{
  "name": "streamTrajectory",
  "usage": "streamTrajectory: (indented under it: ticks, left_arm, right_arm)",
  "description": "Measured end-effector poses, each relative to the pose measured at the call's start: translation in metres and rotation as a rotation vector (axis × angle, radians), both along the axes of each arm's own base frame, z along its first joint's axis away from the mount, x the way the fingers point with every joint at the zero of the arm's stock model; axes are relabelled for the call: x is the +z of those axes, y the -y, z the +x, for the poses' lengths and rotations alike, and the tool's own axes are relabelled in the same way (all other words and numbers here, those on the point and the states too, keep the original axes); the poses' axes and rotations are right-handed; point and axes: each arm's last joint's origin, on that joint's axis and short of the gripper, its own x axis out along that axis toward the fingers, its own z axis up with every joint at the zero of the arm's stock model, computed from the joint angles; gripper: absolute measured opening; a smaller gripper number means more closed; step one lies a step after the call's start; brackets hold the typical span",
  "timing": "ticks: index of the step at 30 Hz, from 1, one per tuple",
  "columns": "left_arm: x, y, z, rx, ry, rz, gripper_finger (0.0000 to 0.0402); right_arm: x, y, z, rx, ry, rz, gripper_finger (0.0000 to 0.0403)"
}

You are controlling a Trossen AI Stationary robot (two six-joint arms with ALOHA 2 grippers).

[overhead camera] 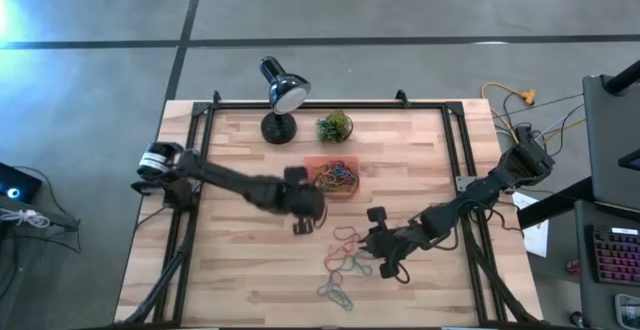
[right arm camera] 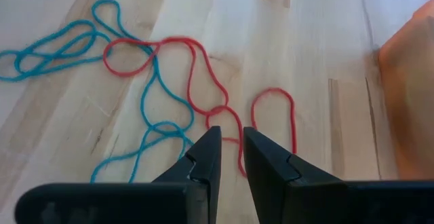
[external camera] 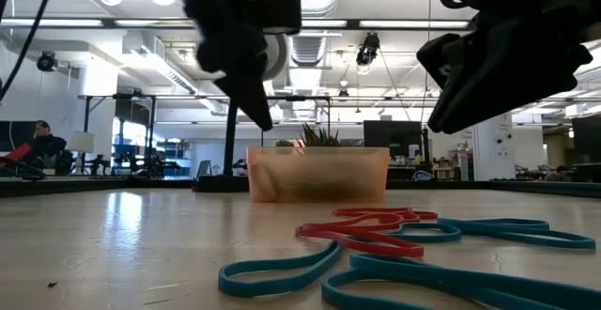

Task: Pick and place rubber bands into bin
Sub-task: Put the red rubber band into the orange bin

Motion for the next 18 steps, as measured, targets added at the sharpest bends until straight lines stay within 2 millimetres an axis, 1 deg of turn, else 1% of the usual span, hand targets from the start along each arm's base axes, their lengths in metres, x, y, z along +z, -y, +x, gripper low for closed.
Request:
streamTrajectory:
  ticks: [3, 6, 10, 13, 18]
  left_arm:
    - [-0.004, 0.027, -0.008, -0.074, 0.009, -0.008, 0.0085]
    - [-0.006, 0.051, -0.014, -0.131, 0.038, -0.023, 0.0085]
    - [-0.006, 0.072, -0.023, -0.19, 0.059, -0.02, 0.0085]
    - [-0.004, 0.079, -0.028, -0.206, 0.066, 0.002, 0.0085]
    - [0.001, 0.08, -0.03, -0.195, 0.093, 0.028, 0.0085]
  right_arm:
    - [-0.005, -0.002, 0.003, 0.011, 0.025, 0.012, 0.0056]
    - [-0.016, -0.007, 0.011, 0.069, 0.045, 0.028, 0.0056]
    - [-0.033, -0.012, 0.02, 0.148, 0.073, -0.011, 0.0056]
    - [-0.041, -0.011, 0.027, 0.146, 0.058, -0.029, 0.0056]
    - [-0.044, 0.001, 0.036, 0.061, 0.047, 0.009, 0.0057]
